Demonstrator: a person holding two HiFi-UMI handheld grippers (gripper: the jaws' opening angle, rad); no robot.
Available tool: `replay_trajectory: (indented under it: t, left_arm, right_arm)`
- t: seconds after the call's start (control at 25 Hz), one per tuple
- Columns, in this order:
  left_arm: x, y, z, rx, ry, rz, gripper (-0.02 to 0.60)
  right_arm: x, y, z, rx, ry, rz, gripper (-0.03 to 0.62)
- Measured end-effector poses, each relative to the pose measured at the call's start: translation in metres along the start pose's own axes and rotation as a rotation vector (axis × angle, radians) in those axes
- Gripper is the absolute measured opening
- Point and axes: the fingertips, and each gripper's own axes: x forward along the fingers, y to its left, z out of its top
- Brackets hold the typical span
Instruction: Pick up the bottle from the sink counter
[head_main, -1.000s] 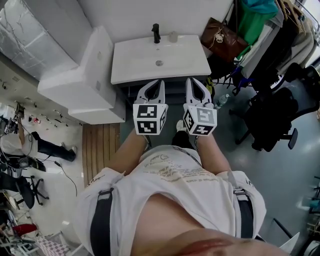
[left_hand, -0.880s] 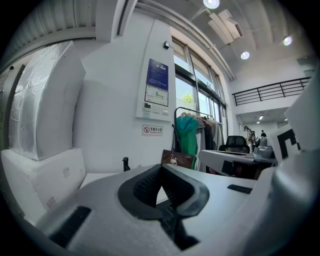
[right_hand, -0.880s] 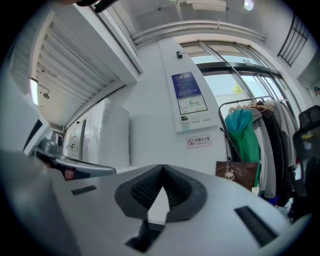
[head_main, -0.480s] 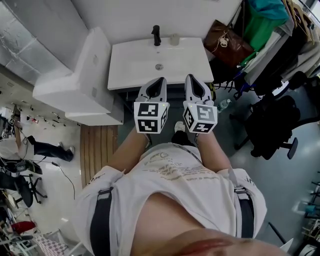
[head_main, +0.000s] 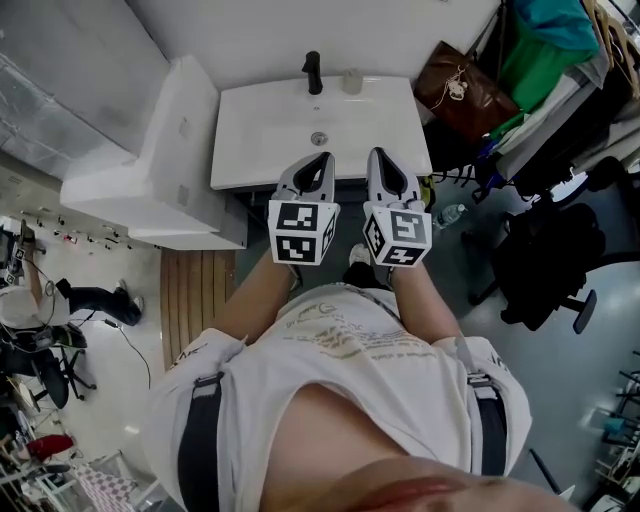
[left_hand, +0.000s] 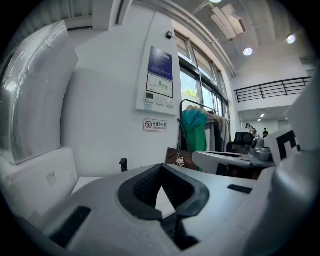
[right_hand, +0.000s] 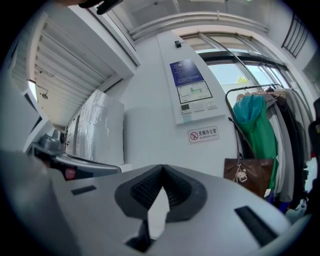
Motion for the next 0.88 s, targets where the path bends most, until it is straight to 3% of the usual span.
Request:
replay_trajectory:
  t: [0.88]
  left_arm:
    - [0.153, 0.033, 0.036, -0.02, 0.046, 0.092, 0.02]
  right_arm:
    - [0.14, -0.096, 0.01, 0.016, 0.044, 0.086, 0.023]
